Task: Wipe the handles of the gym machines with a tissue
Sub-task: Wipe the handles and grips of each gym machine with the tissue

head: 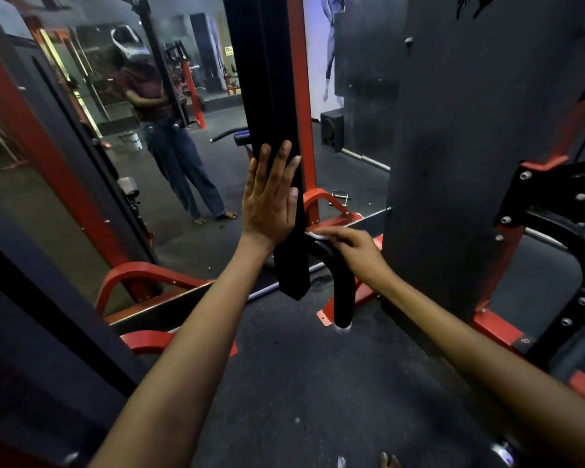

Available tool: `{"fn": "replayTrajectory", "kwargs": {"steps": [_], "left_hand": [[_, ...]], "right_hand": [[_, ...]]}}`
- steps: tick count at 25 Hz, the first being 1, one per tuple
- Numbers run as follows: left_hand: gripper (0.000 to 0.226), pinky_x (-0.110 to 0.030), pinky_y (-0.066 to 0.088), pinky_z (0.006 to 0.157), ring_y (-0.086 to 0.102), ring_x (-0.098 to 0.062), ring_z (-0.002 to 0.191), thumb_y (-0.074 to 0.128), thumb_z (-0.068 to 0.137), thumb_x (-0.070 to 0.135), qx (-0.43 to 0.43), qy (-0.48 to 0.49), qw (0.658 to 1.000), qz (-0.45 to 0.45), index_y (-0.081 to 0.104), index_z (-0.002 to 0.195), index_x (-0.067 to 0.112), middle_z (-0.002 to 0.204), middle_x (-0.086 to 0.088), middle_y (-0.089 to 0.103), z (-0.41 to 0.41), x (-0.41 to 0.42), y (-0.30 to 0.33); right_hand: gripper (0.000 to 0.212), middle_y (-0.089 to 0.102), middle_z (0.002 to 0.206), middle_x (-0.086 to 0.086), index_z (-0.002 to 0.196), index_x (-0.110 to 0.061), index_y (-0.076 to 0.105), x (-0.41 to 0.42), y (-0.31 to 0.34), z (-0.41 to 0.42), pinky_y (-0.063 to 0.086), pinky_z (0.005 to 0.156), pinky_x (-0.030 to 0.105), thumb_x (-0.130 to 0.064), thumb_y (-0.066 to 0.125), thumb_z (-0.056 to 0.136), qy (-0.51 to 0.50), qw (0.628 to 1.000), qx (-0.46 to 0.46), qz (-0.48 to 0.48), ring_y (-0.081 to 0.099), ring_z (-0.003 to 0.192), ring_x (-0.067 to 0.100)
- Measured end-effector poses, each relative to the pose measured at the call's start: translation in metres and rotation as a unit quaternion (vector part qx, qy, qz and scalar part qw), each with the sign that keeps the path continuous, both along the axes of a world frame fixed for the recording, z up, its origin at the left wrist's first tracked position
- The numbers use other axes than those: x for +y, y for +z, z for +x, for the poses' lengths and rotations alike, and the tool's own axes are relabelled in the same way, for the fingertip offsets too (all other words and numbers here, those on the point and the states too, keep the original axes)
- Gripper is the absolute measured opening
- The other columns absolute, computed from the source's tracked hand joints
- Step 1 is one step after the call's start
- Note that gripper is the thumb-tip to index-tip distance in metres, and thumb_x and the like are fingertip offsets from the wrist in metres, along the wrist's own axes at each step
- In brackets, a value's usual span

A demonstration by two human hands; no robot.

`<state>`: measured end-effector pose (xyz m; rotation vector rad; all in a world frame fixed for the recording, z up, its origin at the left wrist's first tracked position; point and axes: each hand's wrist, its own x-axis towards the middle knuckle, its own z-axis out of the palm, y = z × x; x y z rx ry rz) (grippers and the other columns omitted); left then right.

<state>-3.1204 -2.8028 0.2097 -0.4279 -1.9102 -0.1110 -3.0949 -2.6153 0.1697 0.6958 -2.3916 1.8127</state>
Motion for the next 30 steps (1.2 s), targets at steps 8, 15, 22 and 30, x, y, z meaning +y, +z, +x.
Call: {"fn": "replayTrajectory", "kwargs": {"steps": [8, 15, 22, 30], "left_hand": [[0.052, -0.04, 0.002, 0.122, -0.008, -0.012, 0.149, 0.042, 0.093, 0.013, 0.004, -0.008, 1.0, 0.01, 0.032, 0.144, 0.011, 0.16, 0.018, -0.009, -0.001, -0.002, 0.004], [0.05, -0.039, 0.003, 0.122, -0.006, -0.013, 0.149, 0.042, 0.093, 0.013, 0.012, -0.014, 1.0, -0.002, 0.037, 0.143, 0.009, 0.161, 0.017, -0.007, -0.001, -0.005, 0.001], [0.05, -0.04, 0.007, 0.122, -0.005, -0.014, 0.149, 0.041, 0.094, 0.017, 0.013, -0.013, 1.0, -0.023, 0.035, 0.144, 0.012, 0.161, 0.016, -0.006, 0.0, -0.008, -0.003], [0.048, -0.04, 0.008, 0.121, -0.006, -0.013, 0.149, 0.04, 0.095, 0.018, 0.012, -0.009, 1.0, -0.019, 0.037, 0.143, 0.012, 0.162, 0.012, 0.001, 0.001, -0.009, 0.002]], "right_hand": [[0.033, 0.067, 0.089, 0.003, 0.093, -0.013, 0.068, 0.006, -0.005, -0.013, 0.047, 0.071, 0.018, 0.008, 0.043, 0.09, 0.036, 0.987, -0.151, -0.039, 0.06, 0.081, 0.01], [0.036, 0.064, 0.081, -0.004, 0.098, -0.009, 0.067, 0.036, -0.045, 0.012, 0.044, 0.063, 0.011, 0.018, 0.045, 0.087, -0.065, 0.995, -0.078, 0.01, 0.058, 0.07, -0.002], [0.047, 0.039, 0.146, 0.014, 0.133, 0.003, 0.048, 0.034, -0.064, 0.051, 0.031, 0.112, 0.039, 0.015, 0.05, 0.088, 0.033, 0.925, 0.329, 0.189, 0.032, 0.139, 0.022], [0.037, 0.049, 0.136, 0.017, 0.128, 0.005, 0.053, 0.013, -0.025, 0.028, 0.024, 0.115, 0.027, -0.006, 0.04, 0.095, -0.005, 0.911, 0.348, 0.221, 0.039, 0.131, 0.026]]}}
